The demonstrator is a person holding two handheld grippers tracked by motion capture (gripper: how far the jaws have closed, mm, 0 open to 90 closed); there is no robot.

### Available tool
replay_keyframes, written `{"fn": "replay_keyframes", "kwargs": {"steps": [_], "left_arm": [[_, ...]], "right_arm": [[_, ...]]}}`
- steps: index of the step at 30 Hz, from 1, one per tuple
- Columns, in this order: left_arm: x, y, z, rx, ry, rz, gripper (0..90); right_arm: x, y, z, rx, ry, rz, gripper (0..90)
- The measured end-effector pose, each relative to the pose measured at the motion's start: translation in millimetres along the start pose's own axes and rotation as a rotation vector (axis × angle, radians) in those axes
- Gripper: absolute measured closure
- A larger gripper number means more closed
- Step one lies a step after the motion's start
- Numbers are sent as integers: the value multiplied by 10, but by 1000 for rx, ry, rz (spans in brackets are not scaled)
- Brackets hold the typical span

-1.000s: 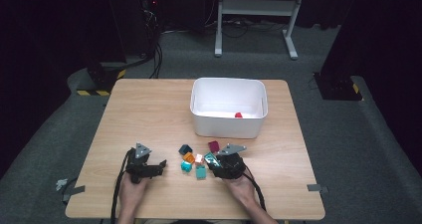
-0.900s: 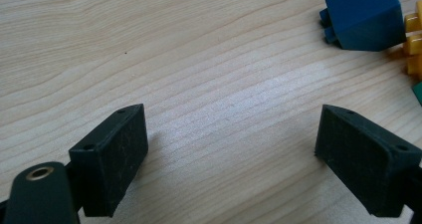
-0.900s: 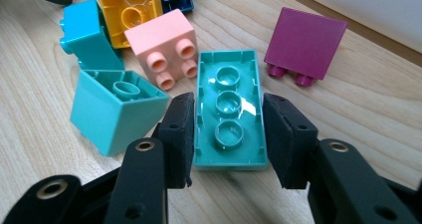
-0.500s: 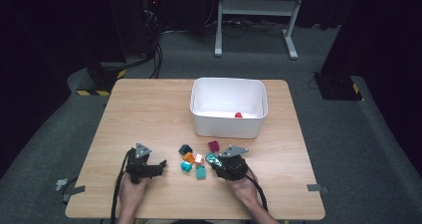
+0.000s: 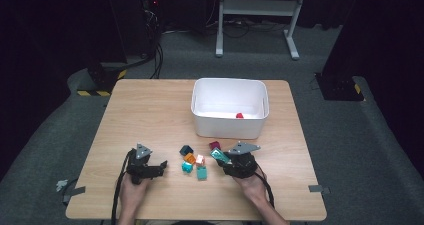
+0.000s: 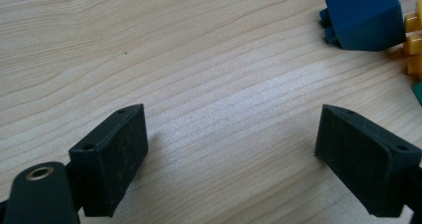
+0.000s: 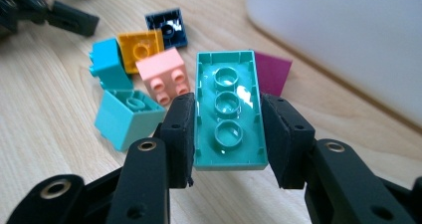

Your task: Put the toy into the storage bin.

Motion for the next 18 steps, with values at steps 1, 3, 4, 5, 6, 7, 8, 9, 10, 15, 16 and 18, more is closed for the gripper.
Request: {"fn": "replay_keyframes", "kwargs": {"steps": [1, 3, 4, 5, 6, 7, 8, 9, 10, 15, 16, 18], "left_arm": [[0, 0, 0, 0, 0, 0, 130], [0, 0, 0, 0, 0, 0, 131], [0, 0, 0, 0, 0, 0, 130], [0, 0, 0, 0, 0, 0, 130], [0, 0, 0, 0, 0, 0, 130], [0, 0, 0, 0, 0, 0, 130], [0, 0, 0, 0, 0, 0, 130], [0, 0, 0, 0, 0, 0, 130], [0, 0, 0, 0, 0, 0, 130], [0, 0, 0, 0, 0, 0, 130], [0, 0, 0, 0, 0, 0, 130], [0, 0, 0, 0, 0, 0, 131]], "right_arm": [[-24, -22, -9, 3, -2, -5, 587], [-72, -61, -31, 17, -8, -16, 587], [-72, -61, -31, 17, -8, -16, 587], [-119, -92, -56, 25, -11, -21, 587], [-119, -92, -56, 25, -11, -21, 587], [-158, -120, -75, 32, -11, -28, 586], [-174, -133, -87, 29, -10, -31, 587], [-191, -145, -95, 29, -10, -32, 587], [-191, -145, -95, 29, -10, -32, 587], [-263, -215, -136, 27, -10, -37, 586], [-263, -215, -136, 27, -10, -37, 586], [-301, -254, -154, 24, -12, -44, 586]]}}
Point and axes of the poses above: each handheld gripper's, and its own axes: x roughly forward along the jaws, y roughly out of its underside, z roughly to its left, the point moved 6 cm from there along x, roughly forward along the jaws, and after that the axes turned 5 degrees about -z, right-handed, at the moved point
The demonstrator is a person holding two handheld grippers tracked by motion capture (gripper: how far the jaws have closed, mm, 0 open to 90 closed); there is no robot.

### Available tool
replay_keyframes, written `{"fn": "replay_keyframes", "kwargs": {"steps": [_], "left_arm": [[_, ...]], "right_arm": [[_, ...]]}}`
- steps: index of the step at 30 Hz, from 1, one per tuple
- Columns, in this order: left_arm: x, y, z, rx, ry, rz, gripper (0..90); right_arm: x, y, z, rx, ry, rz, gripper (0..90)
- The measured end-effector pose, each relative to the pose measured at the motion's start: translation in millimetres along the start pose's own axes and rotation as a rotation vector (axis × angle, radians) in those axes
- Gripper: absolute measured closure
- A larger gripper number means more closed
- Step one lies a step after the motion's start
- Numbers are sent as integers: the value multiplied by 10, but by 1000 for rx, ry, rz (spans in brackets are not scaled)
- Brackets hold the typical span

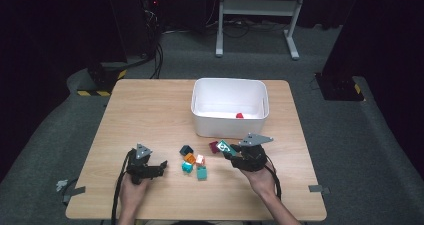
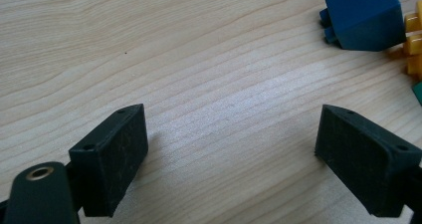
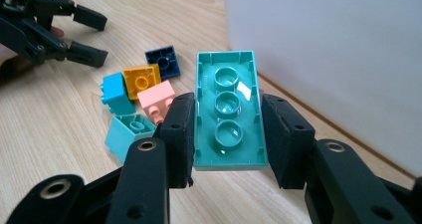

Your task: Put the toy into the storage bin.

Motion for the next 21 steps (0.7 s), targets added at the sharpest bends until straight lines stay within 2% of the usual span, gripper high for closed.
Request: {"fn": "replay_keyframes", "kwargs": {"steps": [21], "left_arm": [[0, 0, 0, 0, 0, 0, 130]], "right_arm": [[-156, -225, -88, -12, 8, -52, 585]]}}
Point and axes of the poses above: each handheld gripper's, and its own axes: x roughly forward along the jaws, y roughly out of its underside, z roughly to its left, the point moved 6 cm from there along x, roughly forward along the jaws, and after that the axes turned 5 degrees about -z, right-handed, at the moved point
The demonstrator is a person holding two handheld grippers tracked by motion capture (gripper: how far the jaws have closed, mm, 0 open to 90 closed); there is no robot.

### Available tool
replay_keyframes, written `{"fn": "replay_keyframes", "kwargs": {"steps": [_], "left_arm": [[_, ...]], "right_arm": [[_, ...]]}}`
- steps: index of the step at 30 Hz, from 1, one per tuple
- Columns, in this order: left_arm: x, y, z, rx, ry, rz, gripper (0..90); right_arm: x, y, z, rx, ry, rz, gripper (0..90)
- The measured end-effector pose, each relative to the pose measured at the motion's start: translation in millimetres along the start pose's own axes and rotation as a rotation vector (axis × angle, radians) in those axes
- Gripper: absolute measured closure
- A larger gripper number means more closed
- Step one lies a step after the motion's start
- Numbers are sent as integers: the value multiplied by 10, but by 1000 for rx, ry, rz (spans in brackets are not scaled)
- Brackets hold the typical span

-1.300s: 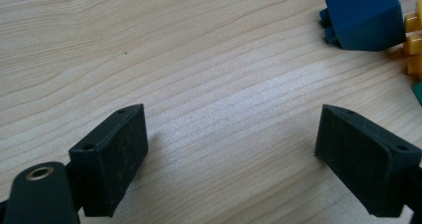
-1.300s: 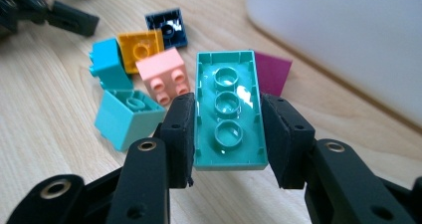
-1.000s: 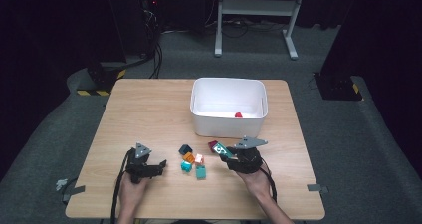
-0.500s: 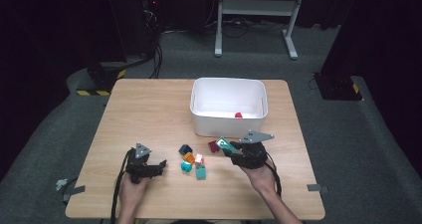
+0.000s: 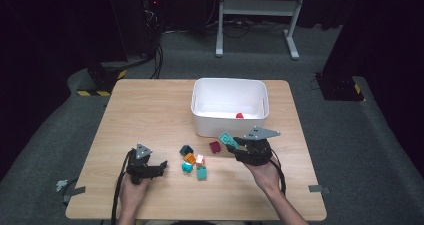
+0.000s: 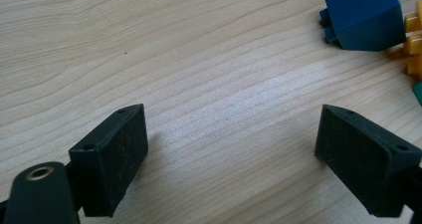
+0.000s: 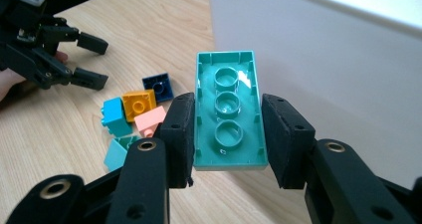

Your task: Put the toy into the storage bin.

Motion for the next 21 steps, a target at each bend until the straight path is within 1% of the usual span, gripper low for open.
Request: {"fn": "replay_keyframes", "kwargs": {"steps": [3, 5, 10, 21], "left_arm": [[0, 0, 0, 0, 0, 0, 130], [0, 0, 0, 0, 0, 0, 130], [0, 0, 0, 0, 0, 0, 130], [0, 0, 0, 0, 0, 0, 130]], "right_arm": [[-30, -53, -33, -3, 4, -12, 585], [-53, -85, -53, 4, 6, -20, 585], [-96, -177, -100, -3, 13, -41, 585], [-156, -333, -203, 18, 18, -68, 586]]}}
Point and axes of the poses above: each handheld gripper's, and its own axes: x roughly forward along the jaws, y roughly out of its underside, z roughly to its left, the point moved 6 cm from there along x, roughly forward along the jaws, and after that the axes turned 5 degrees about -z, right-handed, at the moved point
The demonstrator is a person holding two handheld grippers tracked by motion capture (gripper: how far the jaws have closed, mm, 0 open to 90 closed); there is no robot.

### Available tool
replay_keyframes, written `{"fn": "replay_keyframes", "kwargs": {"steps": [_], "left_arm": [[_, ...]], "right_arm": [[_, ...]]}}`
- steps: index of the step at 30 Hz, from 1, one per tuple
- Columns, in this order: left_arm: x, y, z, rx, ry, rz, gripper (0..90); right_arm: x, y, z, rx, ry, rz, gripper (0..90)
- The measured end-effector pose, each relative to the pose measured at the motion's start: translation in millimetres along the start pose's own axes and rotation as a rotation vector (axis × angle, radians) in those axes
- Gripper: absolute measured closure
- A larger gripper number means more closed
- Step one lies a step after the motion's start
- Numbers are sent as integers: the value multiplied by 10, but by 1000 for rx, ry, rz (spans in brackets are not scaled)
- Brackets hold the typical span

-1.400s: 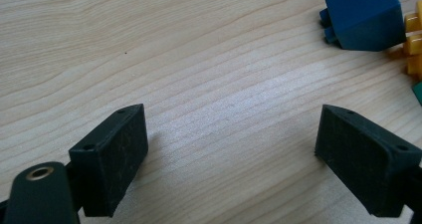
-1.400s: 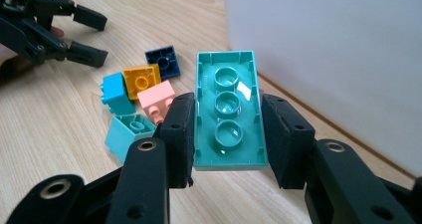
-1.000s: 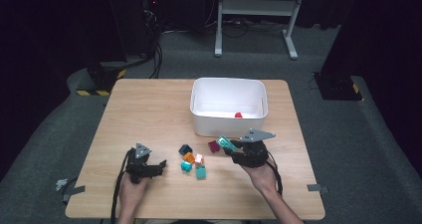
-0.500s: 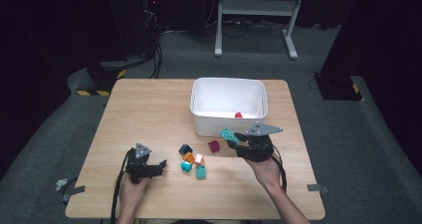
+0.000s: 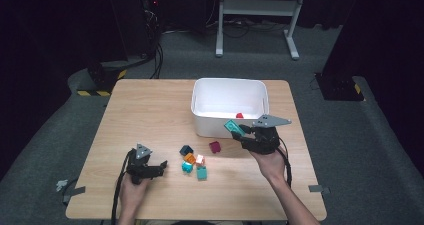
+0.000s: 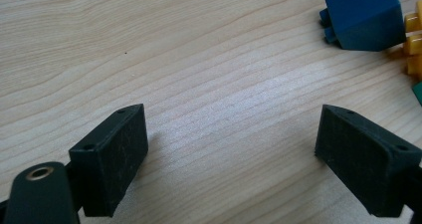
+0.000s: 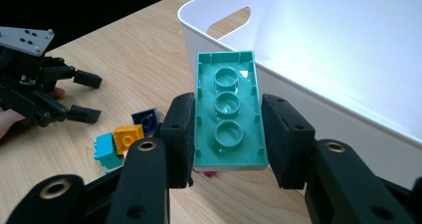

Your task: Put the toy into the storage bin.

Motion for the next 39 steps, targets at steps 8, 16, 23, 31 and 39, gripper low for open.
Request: {"fn": "replay_keyframes", "kwargs": {"steps": [8, 16, 23, 31, 39], "left_arm": [[0, 0, 0, 0, 0, 0, 131], [0, 0, 0, 0, 0, 0, 130], [0, 0, -1, -1, 0, 0, 130], [0, 0, -1, -1, 0, 0, 130], [0, 0, -1, -1, 0, 0, 130]], "right_arm": [[-22, -85, -66, 7, 10, -12, 586], [-2, -192, -189, 24, 28, -26, 585], [36, -265, -307, 45, 49, -31, 585], [114, -294, -426, 69, 72, -24, 585], [219, -364, -493, 68, 92, -10, 585]]}}
Point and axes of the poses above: each handheld gripper's, and its own axes: x roughly forward along the jaws, y roughly out of its underside, z roughly to its left, the point moved 6 cm from there along x, roughly forward along the jaws, and after that the axes turned 5 degrees about -z, right-handed, at the moved point
